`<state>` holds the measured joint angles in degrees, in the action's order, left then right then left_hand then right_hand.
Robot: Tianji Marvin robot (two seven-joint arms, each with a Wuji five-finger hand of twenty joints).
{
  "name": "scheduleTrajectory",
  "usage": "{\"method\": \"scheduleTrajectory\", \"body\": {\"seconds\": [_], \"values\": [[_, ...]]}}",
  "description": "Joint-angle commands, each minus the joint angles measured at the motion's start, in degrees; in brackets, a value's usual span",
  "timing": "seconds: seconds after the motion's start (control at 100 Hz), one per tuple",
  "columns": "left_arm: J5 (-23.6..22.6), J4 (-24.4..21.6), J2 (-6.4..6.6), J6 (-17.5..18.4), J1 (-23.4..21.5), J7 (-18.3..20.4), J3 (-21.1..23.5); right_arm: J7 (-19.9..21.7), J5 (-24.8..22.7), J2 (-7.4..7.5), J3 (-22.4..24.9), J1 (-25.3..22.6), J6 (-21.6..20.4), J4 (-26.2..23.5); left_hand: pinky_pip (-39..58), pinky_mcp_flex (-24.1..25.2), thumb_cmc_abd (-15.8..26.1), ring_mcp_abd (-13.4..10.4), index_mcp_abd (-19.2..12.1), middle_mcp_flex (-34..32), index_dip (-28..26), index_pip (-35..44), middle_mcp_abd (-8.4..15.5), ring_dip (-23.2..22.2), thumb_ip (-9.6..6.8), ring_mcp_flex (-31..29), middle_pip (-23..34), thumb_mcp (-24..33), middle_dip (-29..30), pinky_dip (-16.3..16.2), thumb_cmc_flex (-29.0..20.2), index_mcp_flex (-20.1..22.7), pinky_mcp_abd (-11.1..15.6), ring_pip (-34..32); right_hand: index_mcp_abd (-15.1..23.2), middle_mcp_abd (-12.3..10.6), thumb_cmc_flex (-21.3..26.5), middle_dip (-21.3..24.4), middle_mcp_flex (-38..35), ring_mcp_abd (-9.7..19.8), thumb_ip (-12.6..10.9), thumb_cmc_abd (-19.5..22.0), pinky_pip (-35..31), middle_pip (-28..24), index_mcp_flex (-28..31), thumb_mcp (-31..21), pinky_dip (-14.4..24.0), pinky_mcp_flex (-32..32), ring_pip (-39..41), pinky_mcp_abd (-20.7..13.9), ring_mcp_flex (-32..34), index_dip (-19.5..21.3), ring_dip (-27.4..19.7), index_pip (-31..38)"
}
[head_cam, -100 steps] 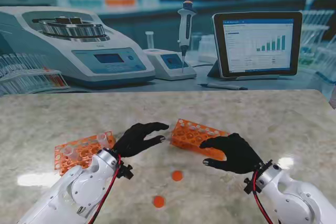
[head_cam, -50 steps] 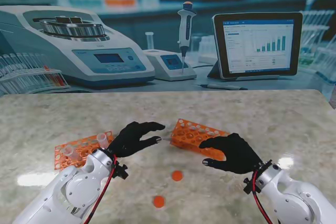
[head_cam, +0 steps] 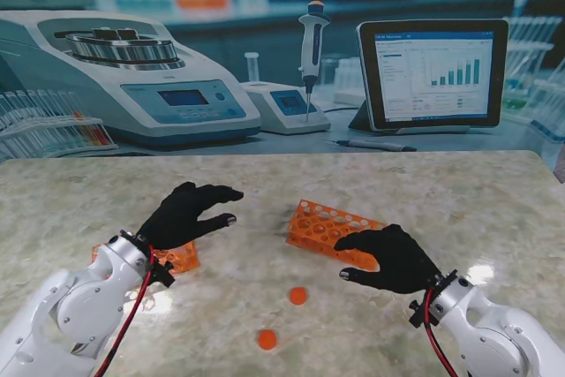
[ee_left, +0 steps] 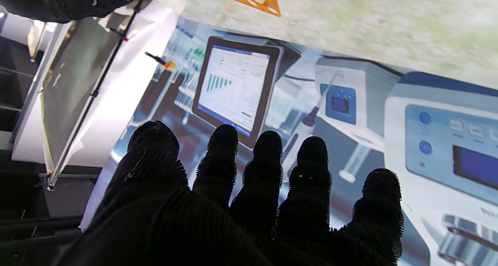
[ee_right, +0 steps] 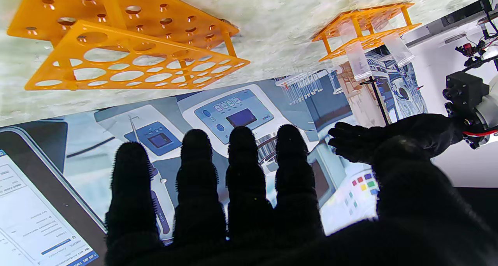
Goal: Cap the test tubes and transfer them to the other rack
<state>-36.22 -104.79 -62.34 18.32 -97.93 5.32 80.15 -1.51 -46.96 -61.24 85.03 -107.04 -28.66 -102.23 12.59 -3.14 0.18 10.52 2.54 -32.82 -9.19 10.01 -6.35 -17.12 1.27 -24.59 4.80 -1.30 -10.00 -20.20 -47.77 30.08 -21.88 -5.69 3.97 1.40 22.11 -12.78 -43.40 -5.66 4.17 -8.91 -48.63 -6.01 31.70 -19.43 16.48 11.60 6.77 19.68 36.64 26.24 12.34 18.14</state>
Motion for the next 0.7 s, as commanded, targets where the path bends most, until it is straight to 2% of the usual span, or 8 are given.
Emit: {"method": "scheduleTrajectory", "body": {"seconds": [0.0, 0.69], "values": [[-0.33, -1.16, 0.77, 0.31, -1.35, 0.23, 2.03, 0.04, -0.15, -0.18, -0.20, -0.48, 0.23, -0.41, -0.50, 0.96, 2.38, -1.30, -0.16, 2.12, 0.47, -1.18, 1.12, 0.86, -1.02, 1.56, -1.03, 0.14, 0.29, -0.72, 1.25, -0.87, 0.42, 0.95, 0.48, 0.23, 0.20, -0.13, -0.16, 0.11, -1.50, 0.82, 0.88, 0.09, -0.32, 1.04, 0.54, -0.82, -0.42, -0.71, -1.94, 0.52, -0.15, -0.23], [-6.19, -4.00, 0.80, 3.76, -10.52, -0.01, 17.50, 0.58, -0.39, -0.08, -0.57, -0.58, 0.76, -0.88, -1.59, 1.39, 1.73, -1.61, -0.09, 3.08, 0.50, -1.58, 1.28, 1.16, -1.02, 2.79, -1.22, 0.13, 0.35, -1.20, 1.33, -1.65, 0.68, 1.27, 0.63, 0.16, 0.09, -0.15, -0.13, 0.10, -1.48, 0.81, 0.86, 0.10, -0.40, 0.99, 0.54, -0.88, -0.44, -0.67, -1.99, 0.51, -0.16, -0.27]]}}
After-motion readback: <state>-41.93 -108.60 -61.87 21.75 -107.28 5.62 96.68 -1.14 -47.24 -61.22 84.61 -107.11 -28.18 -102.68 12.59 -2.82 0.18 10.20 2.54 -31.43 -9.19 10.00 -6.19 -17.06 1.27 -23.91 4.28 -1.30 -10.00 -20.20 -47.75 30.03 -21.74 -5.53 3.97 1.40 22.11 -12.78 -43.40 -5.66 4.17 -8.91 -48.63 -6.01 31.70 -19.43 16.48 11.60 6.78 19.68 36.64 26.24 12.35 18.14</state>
